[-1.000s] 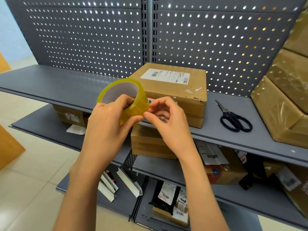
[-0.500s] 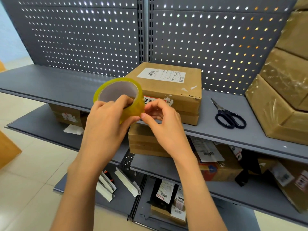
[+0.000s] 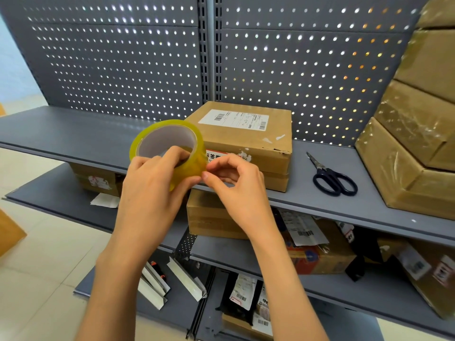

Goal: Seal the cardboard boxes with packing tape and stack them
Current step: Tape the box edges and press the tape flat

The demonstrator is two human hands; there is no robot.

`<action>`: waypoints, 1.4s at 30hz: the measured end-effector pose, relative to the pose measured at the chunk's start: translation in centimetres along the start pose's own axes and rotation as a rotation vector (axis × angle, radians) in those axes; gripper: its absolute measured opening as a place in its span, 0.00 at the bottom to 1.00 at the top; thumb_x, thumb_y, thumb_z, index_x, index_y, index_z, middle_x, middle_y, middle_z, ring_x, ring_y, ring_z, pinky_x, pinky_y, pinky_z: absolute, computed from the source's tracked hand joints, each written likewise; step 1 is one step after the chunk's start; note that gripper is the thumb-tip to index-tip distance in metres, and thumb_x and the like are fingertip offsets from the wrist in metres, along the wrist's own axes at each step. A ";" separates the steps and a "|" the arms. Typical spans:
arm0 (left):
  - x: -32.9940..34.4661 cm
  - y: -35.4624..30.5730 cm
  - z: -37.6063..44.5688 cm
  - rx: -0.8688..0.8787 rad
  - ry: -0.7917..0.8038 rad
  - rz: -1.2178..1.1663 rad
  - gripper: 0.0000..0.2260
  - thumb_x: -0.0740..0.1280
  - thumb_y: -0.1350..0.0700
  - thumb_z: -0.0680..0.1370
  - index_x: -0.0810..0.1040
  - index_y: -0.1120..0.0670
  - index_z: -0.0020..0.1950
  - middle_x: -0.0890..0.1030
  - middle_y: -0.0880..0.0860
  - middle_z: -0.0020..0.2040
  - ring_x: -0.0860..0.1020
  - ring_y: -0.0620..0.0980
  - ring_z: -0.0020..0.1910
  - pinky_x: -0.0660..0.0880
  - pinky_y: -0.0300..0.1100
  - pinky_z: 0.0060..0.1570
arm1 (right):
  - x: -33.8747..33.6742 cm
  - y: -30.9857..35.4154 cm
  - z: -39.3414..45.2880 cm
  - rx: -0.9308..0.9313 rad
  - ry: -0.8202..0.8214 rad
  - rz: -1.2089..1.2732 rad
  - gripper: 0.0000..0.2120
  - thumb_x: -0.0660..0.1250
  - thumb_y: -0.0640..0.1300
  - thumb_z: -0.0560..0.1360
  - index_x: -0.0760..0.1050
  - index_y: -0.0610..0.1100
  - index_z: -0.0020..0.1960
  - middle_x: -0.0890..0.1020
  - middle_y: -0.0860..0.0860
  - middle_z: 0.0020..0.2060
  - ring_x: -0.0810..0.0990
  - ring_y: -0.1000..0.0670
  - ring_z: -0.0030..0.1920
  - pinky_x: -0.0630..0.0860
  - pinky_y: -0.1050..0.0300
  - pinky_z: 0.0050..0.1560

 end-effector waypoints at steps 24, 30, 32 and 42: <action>0.1 -0.4 -0.5 0.018 0.013 -0.024 0.11 0.68 0.49 0.75 0.76 0.56 0.51 0.81 0.53 0.41 0.68 0.49 0.39 0.59 0.40 0.43 | -0.1 -0.8 -0.5 0.012 0.006 0.160 0.10 0.71 0.34 0.72 0.77 0.49 0.44 0.82 0.51 0.43 0.81 0.56 0.46 0.78 0.61 0.51; -0.1 -0.2 -0.6 0.013 0.018 -0.016 0.12 0.67 0.48 0.74 0.77 0.56 0.50 0.81 0.52 0.40 0.67 0.48 0.38 0.56 0.37 0.40 | 0.3 -0.8 -0.5 0.027 0.014 0.124 0.10 0.72 0.36 0.72 0.77 0.50 0.44 0.82 0.53 0.44 0.81 0.58 0.46 0.77 0.65 0.50; 0.0 0.0 -0.6 0.011 0.028 -0.017 0.13 0.65 0.48 0.73 0.76 0.56 0.50 0.81 0.53 0.40 0.69 0.50 0.38 0.58 0.39 0.42 | 0.4 -0.9 -0.6 0.030 0.011 0.147 0.09 0.72 0.35 0.72 0.78 0.48 0.44 0.82 0.52 0.44 0.82 0.57 0.47 0.78 0.65 0.50; -0.1 0.3 -0.6 0.021 0.038 -0.030 0.11 0.66 0.49 0.73 0.76 0.55 0.50 0.81 0.51 0.40 0.61 0.40 0.40 0.56 0.37 0.40 | 0.4 -1.1 -0.3 0.053 0.051 0.217 0.09 0.70 0.33 0.72 0.78 0.47 0.45 0.82 0.54 0.43 0.82 0.57 0.45 0.79 0.63 0.50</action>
Point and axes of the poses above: each hand's wrist, its own z-axis towards the middle knuckle, its own x-axis out of the palm, y = z × x, the point moved 7 cm from there along z, towards the middle knuckle
